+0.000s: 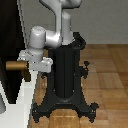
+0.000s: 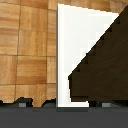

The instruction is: Open the door by pressing down and pulling on the handle.

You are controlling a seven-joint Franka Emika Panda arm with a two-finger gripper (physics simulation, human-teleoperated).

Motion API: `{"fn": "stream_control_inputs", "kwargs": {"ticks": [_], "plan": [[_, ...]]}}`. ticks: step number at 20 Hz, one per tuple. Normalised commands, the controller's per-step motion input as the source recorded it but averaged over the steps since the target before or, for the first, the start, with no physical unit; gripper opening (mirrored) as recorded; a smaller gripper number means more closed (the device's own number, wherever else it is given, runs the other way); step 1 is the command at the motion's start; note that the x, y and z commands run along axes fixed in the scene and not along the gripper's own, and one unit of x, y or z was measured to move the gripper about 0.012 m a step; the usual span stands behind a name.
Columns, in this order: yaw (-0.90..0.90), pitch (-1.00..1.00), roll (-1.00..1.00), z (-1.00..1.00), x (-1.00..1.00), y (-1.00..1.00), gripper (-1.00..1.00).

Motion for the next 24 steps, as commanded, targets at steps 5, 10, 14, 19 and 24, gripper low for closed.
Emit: {"fn": "stream_control_inputs", "kwargs": {"ticks": [5, 10, 14, 19, 24], "plan": [[0.00, 0.00, 0.00, 0.00, 0.00, 0.00, 1.00], [0.00, 0.00, 0.00, -0.40, 0.00, 0.00, 1.00], [0.00, 0.00, 0.00, -0.25, 0.00, 0.00, 1.00], [0.00, 0.00, 0.00, 0.00, 0.00, 0.20, 1.00], [0.00, 0.00, 0.00, 0.00, 0.00, 0.20, 1.00]]}}
